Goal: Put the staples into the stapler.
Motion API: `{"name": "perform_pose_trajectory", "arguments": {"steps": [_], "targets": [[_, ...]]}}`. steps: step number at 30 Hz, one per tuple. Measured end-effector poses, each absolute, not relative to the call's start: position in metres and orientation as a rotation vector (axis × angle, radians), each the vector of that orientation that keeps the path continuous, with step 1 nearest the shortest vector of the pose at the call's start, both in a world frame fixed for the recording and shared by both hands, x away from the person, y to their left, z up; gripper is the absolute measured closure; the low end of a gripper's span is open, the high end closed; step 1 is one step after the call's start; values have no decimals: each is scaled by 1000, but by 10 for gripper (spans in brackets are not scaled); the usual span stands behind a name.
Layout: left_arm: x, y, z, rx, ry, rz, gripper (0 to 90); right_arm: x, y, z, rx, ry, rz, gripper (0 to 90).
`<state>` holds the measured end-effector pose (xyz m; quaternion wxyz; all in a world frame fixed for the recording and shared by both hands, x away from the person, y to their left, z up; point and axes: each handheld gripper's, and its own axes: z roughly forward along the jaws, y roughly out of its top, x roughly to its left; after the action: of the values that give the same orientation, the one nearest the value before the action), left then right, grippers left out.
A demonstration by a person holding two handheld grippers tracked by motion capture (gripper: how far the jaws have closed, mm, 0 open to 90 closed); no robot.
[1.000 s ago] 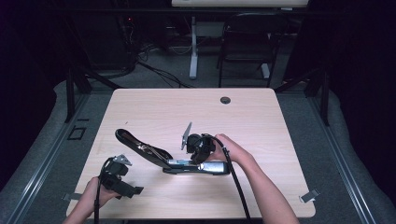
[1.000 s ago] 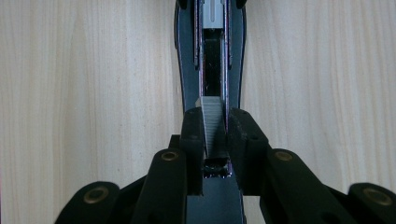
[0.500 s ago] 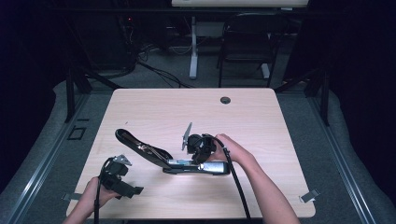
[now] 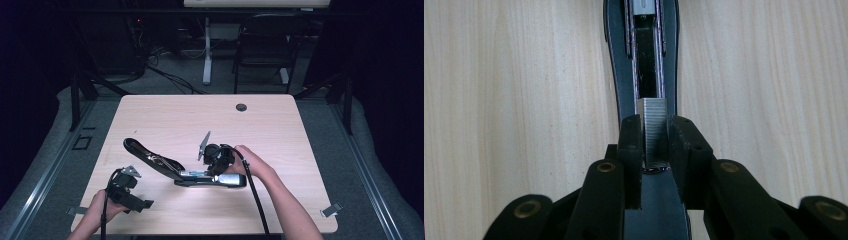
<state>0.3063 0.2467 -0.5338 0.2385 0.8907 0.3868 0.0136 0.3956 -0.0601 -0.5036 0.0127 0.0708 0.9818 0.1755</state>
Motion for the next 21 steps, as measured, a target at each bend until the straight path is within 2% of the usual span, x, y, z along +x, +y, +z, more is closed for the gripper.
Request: {"name": "perform_pose_trajectory", "arguments": {"steps": [17,21], "targets": [[306,247,-534,2442,1058,39,1,396,-50,-503,186,3067,486,773],[306,247,-534,2443,1057,39,1,399,-50,-502,193,3081,491,744]]}}
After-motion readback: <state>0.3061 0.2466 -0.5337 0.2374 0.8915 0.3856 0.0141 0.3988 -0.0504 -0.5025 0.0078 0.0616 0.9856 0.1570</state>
